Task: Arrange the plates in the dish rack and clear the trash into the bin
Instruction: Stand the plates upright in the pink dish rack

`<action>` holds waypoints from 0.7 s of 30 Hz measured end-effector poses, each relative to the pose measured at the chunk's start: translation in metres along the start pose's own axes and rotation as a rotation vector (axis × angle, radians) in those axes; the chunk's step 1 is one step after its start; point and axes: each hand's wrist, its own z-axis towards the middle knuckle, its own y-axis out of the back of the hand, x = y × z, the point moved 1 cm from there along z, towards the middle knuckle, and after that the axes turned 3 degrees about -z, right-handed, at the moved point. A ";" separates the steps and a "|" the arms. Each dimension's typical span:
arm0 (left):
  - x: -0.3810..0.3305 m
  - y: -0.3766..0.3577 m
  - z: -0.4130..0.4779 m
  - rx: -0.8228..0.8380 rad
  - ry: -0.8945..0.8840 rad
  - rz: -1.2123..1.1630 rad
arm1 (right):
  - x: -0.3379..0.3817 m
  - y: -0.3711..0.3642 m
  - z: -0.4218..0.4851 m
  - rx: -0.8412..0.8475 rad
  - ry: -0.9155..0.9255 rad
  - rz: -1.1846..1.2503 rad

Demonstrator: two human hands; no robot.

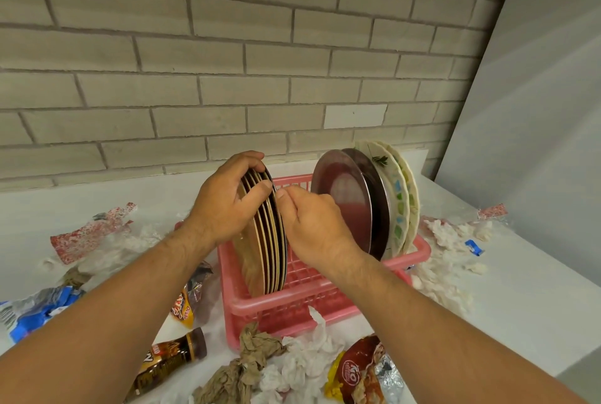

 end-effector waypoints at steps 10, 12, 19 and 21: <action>0.004 -0.001 0.005 0.049 -0.051 0.008 | 0.007 0.004 0.005 0.005 -0.009 -0.096; 0.005 -0.003 0.007 0.073 -0.054 0.014 | 0.010 0.007 0.008 0.011 -0.014 -0.168; 0.006 -0.002 0.014 0.142 -0.101 0.141 | 0.026 0.028 0.021 0.060 0.075 -0.489; 0.004 -0.001 0.015 0.143 -0.095 0.163 | 0.028 0.037 0.025 0.058 0.067 -0.498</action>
